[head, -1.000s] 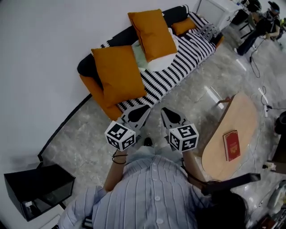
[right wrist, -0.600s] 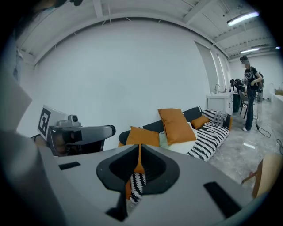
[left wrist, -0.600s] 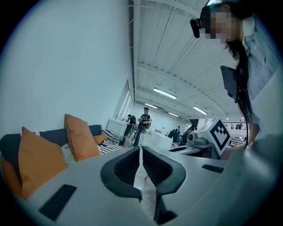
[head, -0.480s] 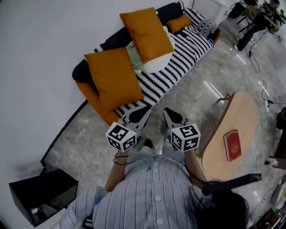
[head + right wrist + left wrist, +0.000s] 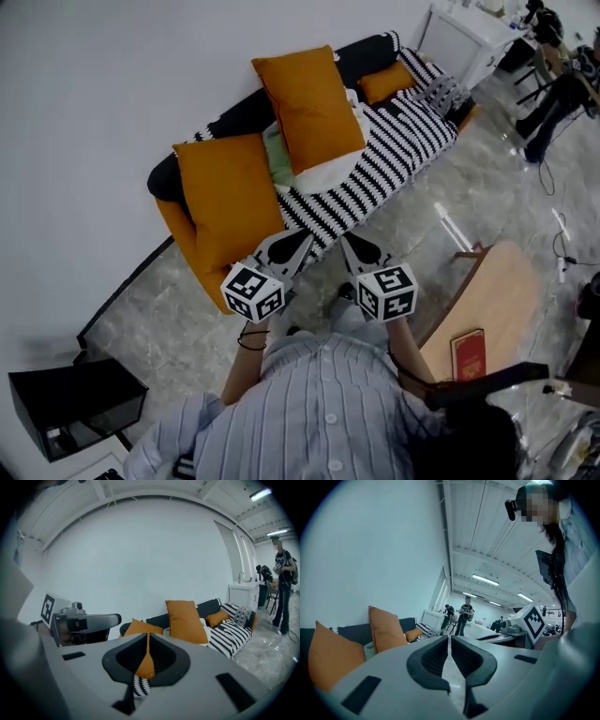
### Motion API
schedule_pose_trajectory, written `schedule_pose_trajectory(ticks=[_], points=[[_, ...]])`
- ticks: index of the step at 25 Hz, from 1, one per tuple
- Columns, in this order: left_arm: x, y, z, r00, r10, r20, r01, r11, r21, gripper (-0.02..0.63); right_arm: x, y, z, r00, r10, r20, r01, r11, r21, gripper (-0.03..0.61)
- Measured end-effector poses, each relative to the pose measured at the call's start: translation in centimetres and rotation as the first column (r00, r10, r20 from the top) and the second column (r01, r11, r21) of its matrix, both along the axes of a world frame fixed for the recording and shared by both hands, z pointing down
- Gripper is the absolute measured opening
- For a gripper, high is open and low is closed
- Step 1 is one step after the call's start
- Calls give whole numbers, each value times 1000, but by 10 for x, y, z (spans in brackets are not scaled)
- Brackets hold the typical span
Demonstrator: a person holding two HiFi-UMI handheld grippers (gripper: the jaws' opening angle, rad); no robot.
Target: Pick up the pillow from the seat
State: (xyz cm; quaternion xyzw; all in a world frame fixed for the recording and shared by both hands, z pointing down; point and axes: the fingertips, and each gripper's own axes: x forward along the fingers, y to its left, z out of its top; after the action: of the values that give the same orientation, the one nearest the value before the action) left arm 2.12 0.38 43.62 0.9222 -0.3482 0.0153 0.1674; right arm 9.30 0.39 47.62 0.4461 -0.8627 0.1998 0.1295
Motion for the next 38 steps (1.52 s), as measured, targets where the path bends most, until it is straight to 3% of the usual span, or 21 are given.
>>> schedule_pose_trajectory(ticks=[6, 14, 25, 32, 38], points=[[41, -51, -13, 998, -68, 9, 68, 997, 25, 12, 46, -41, -3, 999, -49, 18, 49, 999, -6, 29], [68, -76, -1, 994, -94, 53, 95, 995, -20, 12, 91, -76, 12, 998, -27, 59, 30, 999, -45, 29], [53, -134, 13, 983, -134, 128, 139, 990, -33, 12, 106, -113, 25, 997, -6, 78, 11, 997, -73, 29], [46, -197, 13, 982, -152, 113, 156, 988, -22, 12, 108, -175, 22, 998, -10, 60, 14, 998, -64, 29], [8, -277, 19, 974, -194, 116, 197, 980, -16, 14, 90, -250, 19, 998, -44, 43, 46, 998, -53, 29]])
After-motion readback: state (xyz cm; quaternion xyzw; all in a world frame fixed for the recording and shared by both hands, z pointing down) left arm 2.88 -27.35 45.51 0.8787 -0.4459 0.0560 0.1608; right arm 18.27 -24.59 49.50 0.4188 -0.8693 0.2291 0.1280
